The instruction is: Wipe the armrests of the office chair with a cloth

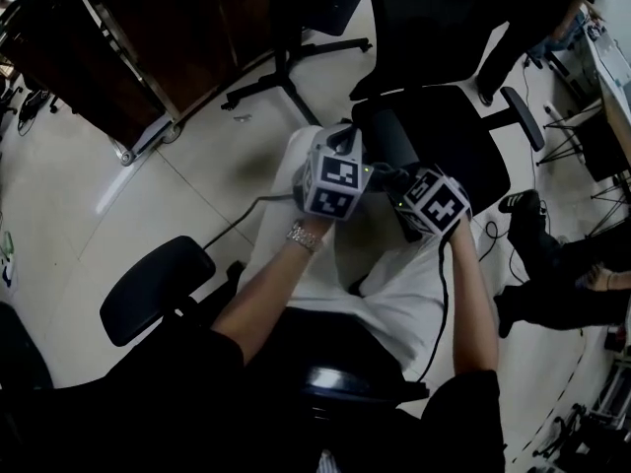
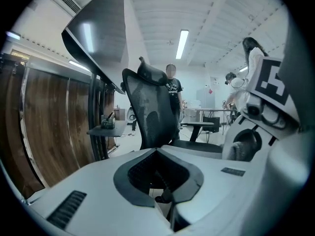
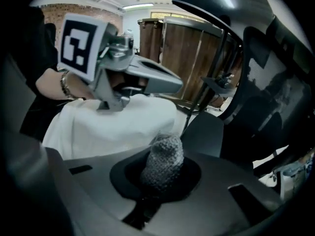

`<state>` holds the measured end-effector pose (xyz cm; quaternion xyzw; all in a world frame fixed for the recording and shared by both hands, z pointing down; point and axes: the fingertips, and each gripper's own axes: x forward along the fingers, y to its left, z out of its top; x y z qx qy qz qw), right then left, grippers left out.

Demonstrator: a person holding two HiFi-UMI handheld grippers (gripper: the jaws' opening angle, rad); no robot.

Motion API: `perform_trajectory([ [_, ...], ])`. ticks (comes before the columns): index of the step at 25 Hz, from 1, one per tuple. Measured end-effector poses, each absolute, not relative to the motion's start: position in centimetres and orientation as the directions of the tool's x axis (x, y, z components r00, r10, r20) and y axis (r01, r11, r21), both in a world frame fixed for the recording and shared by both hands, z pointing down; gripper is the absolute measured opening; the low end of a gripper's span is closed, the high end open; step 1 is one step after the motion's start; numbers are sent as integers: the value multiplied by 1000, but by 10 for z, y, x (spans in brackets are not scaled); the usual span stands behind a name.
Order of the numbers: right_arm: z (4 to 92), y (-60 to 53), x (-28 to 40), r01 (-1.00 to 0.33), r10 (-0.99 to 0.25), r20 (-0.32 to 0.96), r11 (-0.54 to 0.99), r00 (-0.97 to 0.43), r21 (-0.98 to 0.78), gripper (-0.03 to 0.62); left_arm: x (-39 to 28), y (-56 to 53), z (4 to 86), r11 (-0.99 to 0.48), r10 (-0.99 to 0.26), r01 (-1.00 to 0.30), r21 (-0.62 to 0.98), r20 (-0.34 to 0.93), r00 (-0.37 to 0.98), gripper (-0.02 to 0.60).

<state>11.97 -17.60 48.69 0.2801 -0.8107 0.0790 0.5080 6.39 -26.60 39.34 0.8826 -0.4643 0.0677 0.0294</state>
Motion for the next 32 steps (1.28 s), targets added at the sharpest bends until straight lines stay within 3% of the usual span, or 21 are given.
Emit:
perform_trajectory([
  [5,485,-134,147,-543,-307,881,837,-361,69,23,74,-262,395,-585,-803,-811,-11,151,577,-6],
  [9,474,-132,183,-611,-345,877,788,-334,77,23,77,-259,395,-596,-796,-803,-22,153,586,-6],
  [12,451,-146,204,-693,-455,821,713,-345,104,23,76,-259,396,-593,-798,-805,-26,151,583,-6],
  [16,409,-182,192,-850,-691,572,526,-441,-20,23,86,-254,395,-612,-783,-791,-21,155,602,-6],
  [21,417,-216,186,-951,-832,469,301,-298,-69,21,110,-247,400,-641,-754,-767,2,185,630,-6],
  [27,426,-229,197,-992,-871,475,93,-124,-89,22,115,-252,398,-620,-770,-785,-13,204,605,-6],
  [32,424,-228,198,-995,-895,441,19,-62,-102,21,122,-251,386,-629,-766,-777,-18,186,616,-6],
])
